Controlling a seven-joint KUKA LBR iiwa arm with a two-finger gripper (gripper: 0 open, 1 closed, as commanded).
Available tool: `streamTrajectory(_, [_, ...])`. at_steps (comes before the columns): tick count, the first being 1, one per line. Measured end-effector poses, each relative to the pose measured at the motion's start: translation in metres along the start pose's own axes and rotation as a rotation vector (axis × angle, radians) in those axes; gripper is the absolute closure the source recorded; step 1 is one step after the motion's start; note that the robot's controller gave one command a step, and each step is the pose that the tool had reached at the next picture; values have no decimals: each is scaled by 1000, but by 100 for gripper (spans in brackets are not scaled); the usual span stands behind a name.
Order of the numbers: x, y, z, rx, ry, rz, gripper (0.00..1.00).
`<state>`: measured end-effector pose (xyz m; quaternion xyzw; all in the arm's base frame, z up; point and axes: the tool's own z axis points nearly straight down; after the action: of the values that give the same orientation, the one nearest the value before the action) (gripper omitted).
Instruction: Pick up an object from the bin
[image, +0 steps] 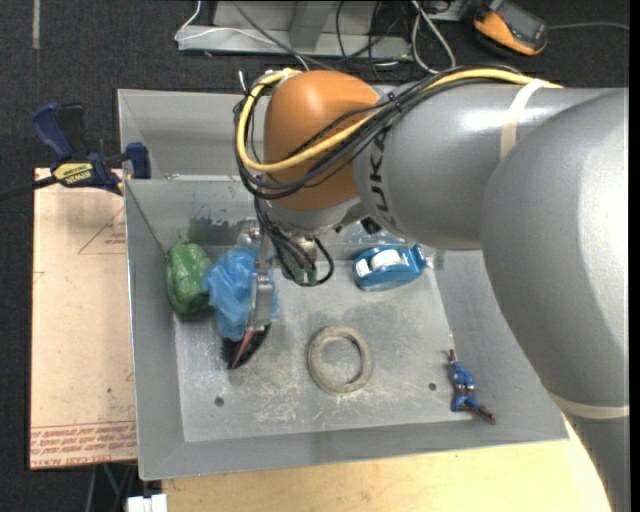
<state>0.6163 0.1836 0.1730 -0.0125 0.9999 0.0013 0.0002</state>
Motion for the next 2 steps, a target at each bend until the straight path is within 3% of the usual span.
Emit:
streamTrajectory(1, [-3,5,12,-1,-9,-70,0])
streamTrajectory(2, [69,6,52,-3,-2,-78,0])
